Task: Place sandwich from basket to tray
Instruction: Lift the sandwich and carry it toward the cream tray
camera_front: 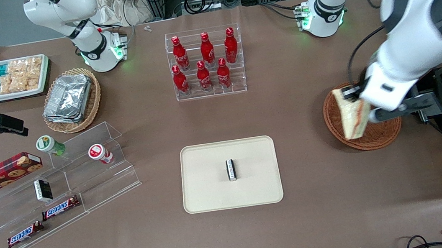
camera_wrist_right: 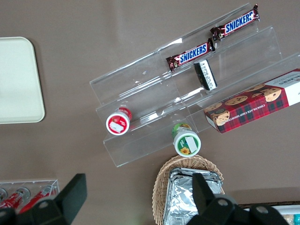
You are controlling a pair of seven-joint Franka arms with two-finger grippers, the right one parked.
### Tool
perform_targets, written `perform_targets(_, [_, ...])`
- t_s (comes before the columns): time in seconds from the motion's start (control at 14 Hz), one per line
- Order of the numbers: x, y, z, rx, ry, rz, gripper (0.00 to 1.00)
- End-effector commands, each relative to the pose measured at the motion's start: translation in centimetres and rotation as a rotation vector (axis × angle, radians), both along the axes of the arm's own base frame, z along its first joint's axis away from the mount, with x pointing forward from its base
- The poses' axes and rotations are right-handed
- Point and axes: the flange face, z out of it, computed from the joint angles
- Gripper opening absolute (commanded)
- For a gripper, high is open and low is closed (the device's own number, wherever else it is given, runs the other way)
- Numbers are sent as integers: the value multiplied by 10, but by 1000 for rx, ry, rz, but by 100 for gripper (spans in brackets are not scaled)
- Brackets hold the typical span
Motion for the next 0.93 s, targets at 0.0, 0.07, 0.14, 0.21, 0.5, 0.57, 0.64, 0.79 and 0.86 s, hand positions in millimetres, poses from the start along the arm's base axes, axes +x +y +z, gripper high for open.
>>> perform_targets(0.0, [10,-61,-35,-6,1,11,0])
perform_targets(0.07, [14,-80,-61,19,3,25,0])
perform_targets(0.14, [14,-100,-85,47,-7,40,0])
perform_targets(0.21, [16,-119,-108,64,-23,43,0])
perform_targets(0.5, [28,-165,-194,45,-86,50,0])
perform_targets(0.57, [31,-171,-214,34,-98,61,0])
perform_targets(0.64, [30,-182,-231,26,-112,43,0])
perform_targets(0.79, [30,-190,-268,38,-123,15,0])
perform_targets(0.86, [25,-199,-284,50,-125,2,0])
